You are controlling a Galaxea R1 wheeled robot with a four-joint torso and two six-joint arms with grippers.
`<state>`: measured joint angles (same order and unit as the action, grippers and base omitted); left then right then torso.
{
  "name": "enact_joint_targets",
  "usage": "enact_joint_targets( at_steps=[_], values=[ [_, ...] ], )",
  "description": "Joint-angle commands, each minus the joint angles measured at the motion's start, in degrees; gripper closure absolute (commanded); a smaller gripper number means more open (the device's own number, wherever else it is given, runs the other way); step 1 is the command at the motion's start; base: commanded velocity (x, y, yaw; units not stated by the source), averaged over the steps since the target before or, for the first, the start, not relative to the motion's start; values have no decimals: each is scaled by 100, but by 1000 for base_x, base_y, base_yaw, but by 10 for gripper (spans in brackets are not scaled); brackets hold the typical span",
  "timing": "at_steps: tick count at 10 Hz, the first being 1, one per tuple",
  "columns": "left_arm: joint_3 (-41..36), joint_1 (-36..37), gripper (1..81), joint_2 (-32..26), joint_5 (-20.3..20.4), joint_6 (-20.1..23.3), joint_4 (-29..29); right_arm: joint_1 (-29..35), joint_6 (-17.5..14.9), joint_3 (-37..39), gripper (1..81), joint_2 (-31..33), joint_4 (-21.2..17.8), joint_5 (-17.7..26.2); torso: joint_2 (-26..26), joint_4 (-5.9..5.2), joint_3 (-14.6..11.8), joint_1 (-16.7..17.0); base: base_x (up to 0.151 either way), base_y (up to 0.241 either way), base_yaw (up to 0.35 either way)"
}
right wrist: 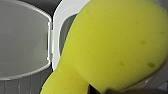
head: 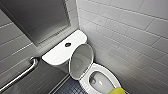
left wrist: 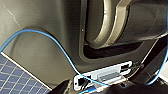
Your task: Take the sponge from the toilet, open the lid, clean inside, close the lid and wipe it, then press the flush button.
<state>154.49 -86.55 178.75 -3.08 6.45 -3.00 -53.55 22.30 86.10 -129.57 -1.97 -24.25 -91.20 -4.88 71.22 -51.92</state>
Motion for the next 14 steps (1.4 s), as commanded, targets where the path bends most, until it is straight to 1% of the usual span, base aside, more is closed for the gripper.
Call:
enact_joint_targets(
  at_steps=[1,2,3,5,6,7,9,10,12,14],
  values=[
    [-50,-226,10,38,-535,137,19,1462,-138,272,811,114,-75,1727,0,0,0,0,0,0,0],
    [-50,-226,10,38,-527,137,19,1842,-130,615,811,-35,-101,2280,0,0,0,0,0,0,0],
    [-50,-218,10,38,-527,137,19,2193,-94,984,811,-237,-101,2721,0,0,0,0,0,0,0],
    [-50,-209,10,38,-535,129,19,2766,-94,1450,811,-632,-101,3353,0,0,0,0,0,0,0],
    [-42,-209,10,38,-535,129,27,2985,-85,1635,811,-887,-101,3592,0,0,0,0,0,0,0],
    [-42,-209,10,38,-535,129,27,3134,-85,1795,811,-1135,-93,3769,0,0,0,0,0,0,0],
    [-33,-200,10,38,-535,129,27,3276,-94,2269,811,-1811,22,4165,0,0,0,0,0,0,0],
    [-33,-191,10,29,-535,129,27,3302,-94,2470,811,-2117,110,4296,0,0,0,0,0,0,0],
    [-24,-191,10,21,-535,129,27,3372,-94,2823,811,-2541,171,4341,0,0,0,0,0,0,0],
    [-24,-191,10,21,-535,129,27,3583,-76,3121,811,-2918,163,4332,0,0,0,0,0,0,0]
  ],
)
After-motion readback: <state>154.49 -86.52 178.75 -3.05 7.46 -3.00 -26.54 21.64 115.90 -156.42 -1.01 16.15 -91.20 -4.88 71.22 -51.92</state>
